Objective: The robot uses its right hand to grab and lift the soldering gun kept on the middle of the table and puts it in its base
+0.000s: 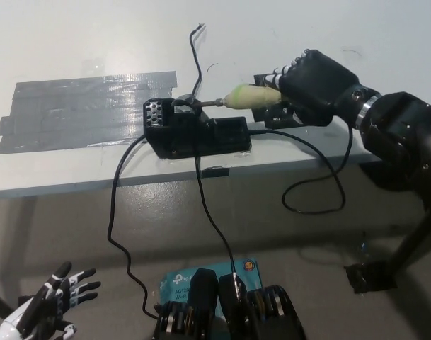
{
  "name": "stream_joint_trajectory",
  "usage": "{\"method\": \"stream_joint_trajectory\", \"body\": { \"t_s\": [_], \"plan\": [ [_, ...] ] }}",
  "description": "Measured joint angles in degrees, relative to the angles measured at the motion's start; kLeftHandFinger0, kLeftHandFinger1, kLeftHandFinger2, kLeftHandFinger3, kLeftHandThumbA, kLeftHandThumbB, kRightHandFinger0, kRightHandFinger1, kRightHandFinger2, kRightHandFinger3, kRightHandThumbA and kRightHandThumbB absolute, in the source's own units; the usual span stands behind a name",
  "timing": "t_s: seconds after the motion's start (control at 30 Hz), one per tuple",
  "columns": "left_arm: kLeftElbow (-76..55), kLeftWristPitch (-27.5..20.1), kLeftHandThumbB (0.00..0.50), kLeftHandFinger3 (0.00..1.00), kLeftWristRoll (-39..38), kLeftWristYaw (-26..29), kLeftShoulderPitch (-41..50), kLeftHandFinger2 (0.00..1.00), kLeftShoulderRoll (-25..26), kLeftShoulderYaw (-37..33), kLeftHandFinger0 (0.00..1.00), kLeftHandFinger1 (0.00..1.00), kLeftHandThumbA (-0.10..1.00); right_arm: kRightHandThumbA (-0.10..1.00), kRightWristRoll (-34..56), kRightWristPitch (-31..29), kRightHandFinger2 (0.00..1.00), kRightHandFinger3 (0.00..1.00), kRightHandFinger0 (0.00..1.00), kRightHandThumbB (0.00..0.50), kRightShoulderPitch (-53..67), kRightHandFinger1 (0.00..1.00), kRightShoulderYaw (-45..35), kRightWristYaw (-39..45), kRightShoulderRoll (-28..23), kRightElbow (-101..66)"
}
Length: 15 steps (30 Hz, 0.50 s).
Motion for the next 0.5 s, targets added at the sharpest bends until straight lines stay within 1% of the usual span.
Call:
{"method": "stream_joint_trajectory", "body": {
  "t_s": [0.03, 0.07, 0.1, 0.13, 0.17, 0.2, 0.23, 0.27, 0.3, 0.37, 0.4, 0.43, 0.47, 0.5],
  "plan": [
    [0.0, 0.0, 0.281, 1.0, 0.0, 0.0, 0.0, 1.0, 0.0, -0.1, 1.0, 1.0, 1.0, -0.1, -0.2, -0.1, 0.55, 0.27, 0.0, 0.107, 0.0, 0.1, 0.2, -0.4, 0.0, 0.0],
    [0.0, 0.0, 0.281, 1.0, 0.0, 0.0, 0.0, 1.0, 0.0, -0.2, 1.0, 1.0, 1.0, -0.1, -0.4, -0.2, 0.55, 0.28, 0.0, 0.108, 0.0, 0.1, 0.4, -0.7, 0.0, 0.1],
    [-0.1, 0.0, 0.267, 1.0, 0.0, 0.0, 0.0, 1.0, 0.0, -0.3, 1.0, 1.0, 1.0, -0.1, -0.5, -0.2, 0.51, 0.32, 0.0, 0.202, 0.0, 0.07, 0.6, -0.9, 0.0, 0.1],
    [-0.1, 0.0, 0.267, 1.0, 0.0, 0.0, 0.0, 1.0, 0.0, -0.3, 1.0, 1.0, 1.0, -0.1, -0.9, -0.4, 0.5, 0.32, 0.0, 0.209, 0.0, 0.05, 0.9, -1.3, 0.0, 0.1],
    [-0.2, 0.1, 0.28, 1.0, 0.0, 0.0, 0.0, 1.0, 0.0, -0.4, 1.0, 1.0, 1.0, -0.1, -1.4, -0.6, 0.5, 0.32, 0.0, 0.231, -0.1, 0.05, 1.6, -1.9, 0.0, 0.2],
    [-0.3, 0.1, 0.281, 1.0, 0.0, 0.0, 0.0, 1.0, 0.0, -0.5, 1.0, 1.0, 1.0, -0.1, -1.8, -0.7, 0.48, 0.32, 0.0, 0.233, -0.2, 0.03, 2.2, -2.4, 0.0, 0.3],
    [-0.4, 0.1, 0.27, 1.0, 0.0, 0.0, 0.0, 1.0, 0.0, -0.5, 1.0, 1.0, 1.0, -0.1, -2.1, -0.8, 0.46, 0.33, 0.0, 0.23, -0.3, 0.01, 2.5, -2.8, 0.0, 0.3],
    [-0.5, 0.1, 0.236, 1.0, 0.0, 0.0, 0.0, 1.0, 0.0, -0.6, 1.0, 1.0, 1.0, -0.09, -2.5, -0.8, 0.46, 0.37, 0.0, 0.189, -0.6, 0.01, 3.0, -3.3, 0.0, 0.7],
    [-0.6, 0.1, 0.233, 1.0, 0.0, 0.0, -0.1, 1.0, 0.0, -0.7, 1.0, 1.0, 1.0, -0.09, -2.8, -0.8, 0.46, 0.37, 0.0, 0.187, -0.9, 0.01, 3.4, -3.6, 0.1, 1.1],
    [-0.7, 0.2, 0.222, 1.0, 0.0, 0.0, -0.1, 1.0, 0.0, -0.7, 1.0, 1.0, 1.0, -0.07, -3.1, -0.8, 0.45, 0.41, 0.0, 0.182, -1.5, 0.01, 3.9, -3.9, 0.1, 1.5],
    [-0.7, 0.3, 0.223, 1.0, 0.0, 0.0, -0.1, 1.0, 0.0, -0.7, 1.0, 1.0, 1.0, 0.0, -3.3, -0.8, 0.39, 0.45, 0.0, 0.167, -1.9, 0.0, 4.3, -4.0, 0.2, 1.9],
    [-0.8, 0.4, 0.222, 1.0, 0.0, 0.0, -0.1, 1.0, 0.0, -0.7, 1.0, 1.0, 1.0, 0.02, -3.4, -0.8, 0.37, 0.46, 0.0, 0.163, -2.3, 0.0, 4.6, -4.2, 0.3, 2.3],
    [-1.0, 0.4, 0.238, 1.0, 0.0, 0.0, -0.1, 1.0, 0.0, -0.7, 1.0, 1.0, 1.0, -0.02, -3.7, -0.8, 0.3, 0.4, 0.0, 0.217, -2.8, 0.0, 5.0, -4.4, 0.5, 3.1],
    [-1.2, 0.4, 0.235, 1.0, 0.0, 0.0, -0.1, 1.0, 0.0, -0.7, 1.0, 1.0, 1.0, -0.04, -4.1, -0.9, 0.28, 0.43, 0.0, 0.222, -3.3, 0.0, 5.6, -5.0, 0.6, 3.7]
  ]
}}
